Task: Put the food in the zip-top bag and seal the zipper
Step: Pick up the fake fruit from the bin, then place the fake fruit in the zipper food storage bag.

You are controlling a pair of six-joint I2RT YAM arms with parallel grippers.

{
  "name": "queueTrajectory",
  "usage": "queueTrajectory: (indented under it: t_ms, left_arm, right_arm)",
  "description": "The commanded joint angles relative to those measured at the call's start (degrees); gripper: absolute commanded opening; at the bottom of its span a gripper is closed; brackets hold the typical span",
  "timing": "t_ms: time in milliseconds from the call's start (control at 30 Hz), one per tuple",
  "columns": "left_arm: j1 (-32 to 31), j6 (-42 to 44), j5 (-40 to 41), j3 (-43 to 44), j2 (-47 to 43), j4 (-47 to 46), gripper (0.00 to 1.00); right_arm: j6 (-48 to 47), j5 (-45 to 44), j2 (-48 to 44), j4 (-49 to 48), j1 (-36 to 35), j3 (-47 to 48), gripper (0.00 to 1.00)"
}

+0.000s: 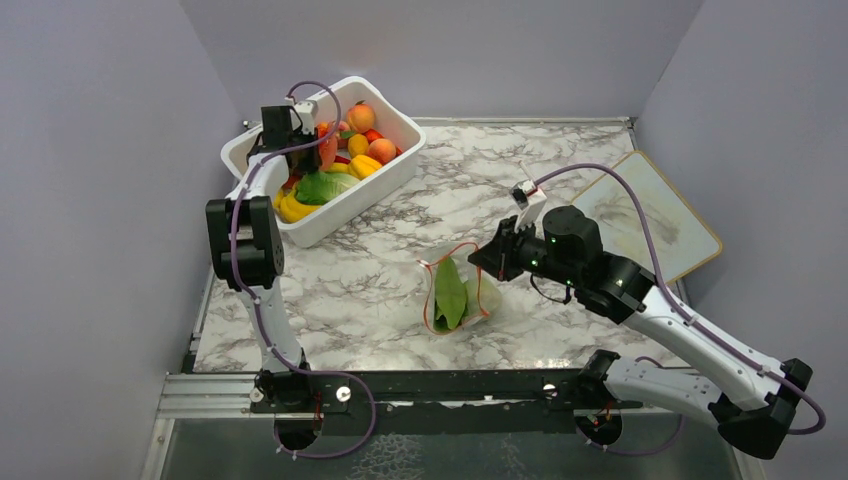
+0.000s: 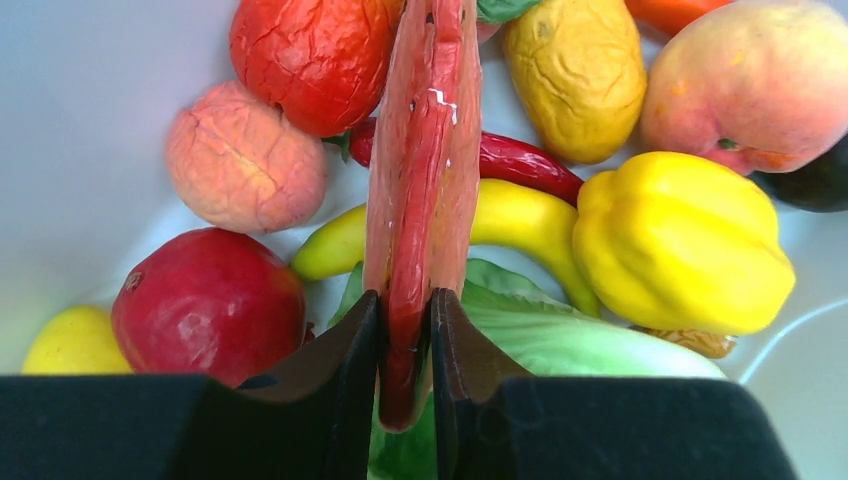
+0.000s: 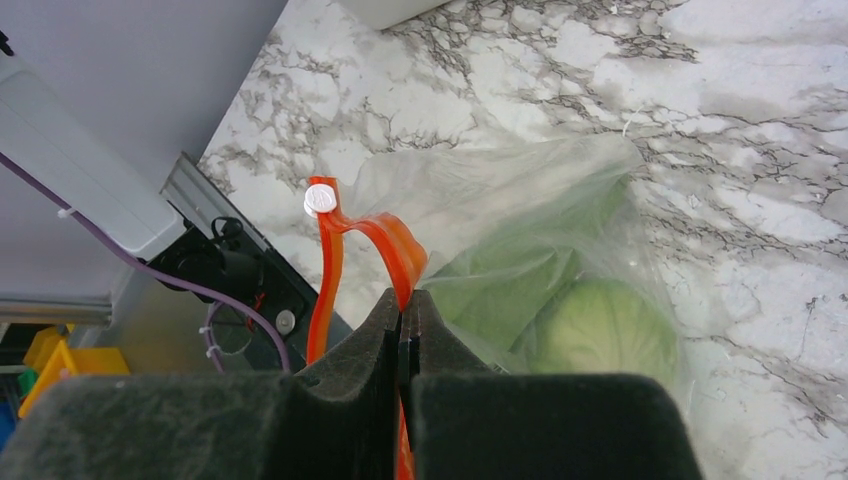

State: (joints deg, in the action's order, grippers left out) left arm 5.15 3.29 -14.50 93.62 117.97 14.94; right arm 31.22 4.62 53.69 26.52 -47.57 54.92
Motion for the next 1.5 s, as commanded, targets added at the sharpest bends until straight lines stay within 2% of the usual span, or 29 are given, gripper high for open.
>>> queueTrajectory:
  t_ms: [0, 200, 367, 633, 833, 1000, 1133, 1267, 1367, 1467]
  left_arm:
    - [0.1, -2.8, -1.3, -1.9, -7.5, -4.3, 0.0]
    - [-0.5, -9.1, -1.1, -9.3, -15.7, -8.6, 0.0]
    - [-0.7, -12.1, -0.4, -13.8, -22.1, -7.8, 0.0]
    - [-1.8, -20.0, -7.7, -21.0, -34.0, -4.9, 0.0]
    - [-7.2, -17.3, -7.2, -26.5, -42.8, -4.1, 0.0]
    - [-11.1, -18.0, -12.1, -29.3, -47.5, -1.0, 0.0]
    - [-14.7, -15.1, -15.3, -30.7, -50.9, 4.7, 0.0]
    - [-16.4, -14.7, -22.1, -32.3, -54.3, 8.0, 0.0]
    - [-17.2, -12.9, -24.0, -31.0, -56.5, 13.0, 0.0]
    - [-17.8, -13.9, -27.4, -30.2, -58.2, 15.1, 0.0]
  right_arm:
    - [1.8, 0.0, -1.2, -2.0, -0.1, -0.8, 0.01]
    - [2.4, -1.1, -0.4, -3.5, -0.1, -0.6, 0.01]
    - [4.3, -3.5, 0.3, -4.3, -0.1, -1.1, 0.01]
    - [6.2, -5.4, -0.5, -5.4, -0.1, -0.8, 0.01]
    - [8.1, -10.4, -0.1, -6.1, -0.1, -0.1, 0.01]
    - [8.4, -14.7, 3.8, -6.1, -0.1, 2.6, 0.01]
    - [7.3, -17.7, 7.1, -7.0, 0.0, 3.8, 0.01]
    - [6.5, -18.6, 9.7, -8.6, 0.0, 5.1, 0.01]
    - [5.7, -18.8, 12.1, -7.0, -0.1, 8.0, 0.01]
    - [0.3, -18.1, 12.8, -10.9, -0.1, 7.2, 0.01]
